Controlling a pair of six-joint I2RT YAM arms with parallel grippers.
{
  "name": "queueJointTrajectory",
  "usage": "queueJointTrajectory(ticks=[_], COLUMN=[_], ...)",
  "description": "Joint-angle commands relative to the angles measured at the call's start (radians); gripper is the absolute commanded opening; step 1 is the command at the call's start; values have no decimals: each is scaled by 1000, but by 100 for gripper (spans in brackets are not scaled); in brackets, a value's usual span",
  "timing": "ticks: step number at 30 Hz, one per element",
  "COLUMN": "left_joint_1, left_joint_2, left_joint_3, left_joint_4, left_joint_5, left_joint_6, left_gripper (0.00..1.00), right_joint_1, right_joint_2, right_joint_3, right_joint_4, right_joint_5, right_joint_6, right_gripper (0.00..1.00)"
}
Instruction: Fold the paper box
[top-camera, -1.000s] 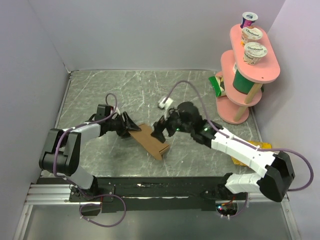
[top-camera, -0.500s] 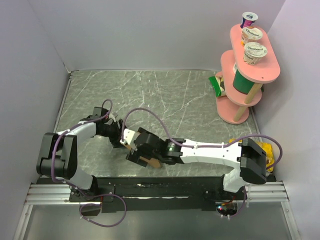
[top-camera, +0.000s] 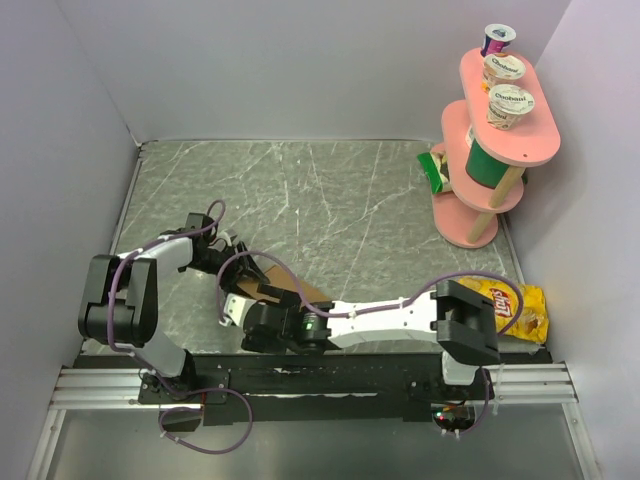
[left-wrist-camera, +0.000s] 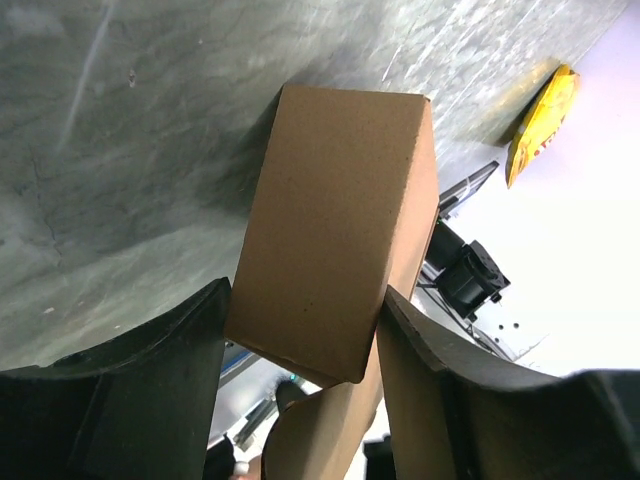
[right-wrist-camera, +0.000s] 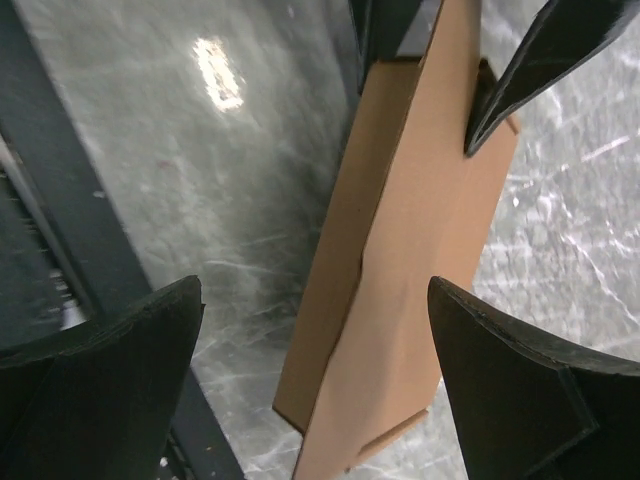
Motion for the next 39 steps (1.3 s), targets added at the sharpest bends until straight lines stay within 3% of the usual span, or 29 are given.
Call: queueJointTrajectory(ticks=[1,14,17,18,21,24,26,30,39], left_joint_1=[-5,-6,-6,-5,-6,-5,-6,-2,98], left_joint_2=[4,10,1,-4,-23,-43,-57,-91,-189], left_joint_3=[-1,-3,-3,-4,-12,-11,0,23,203], left_joint_4=[-44,-40,-41,-44,-41,-34,-33,-32,-6], left_joint_5=[-9,31,29,26,28,34,32,17,-83], left_joint_6=[-15,-27,-24,-23,-21,-24,-23,-18,20], left_gripper=[55,55,55,56,57,62,68,94,96], right_joint_1=[-1,5,7,5,5,-1,-12,-21,-85], right_joint_2=[33,138,171,176,178,162,144,106,-119], right_joint_3=[19,-64,-56,-55,-64,-82,-99,-105,-63], right_joint_4=[29,82,73,66,70,82,96,85,-83], right_joint_5=[140,234,248,251,263,272,260,225,9], right_joint_6=[-21,-50,-35,-25,-13,-21,-33,-45,5], right_gripper=[100,99,91,82,68,58,57,54,53])
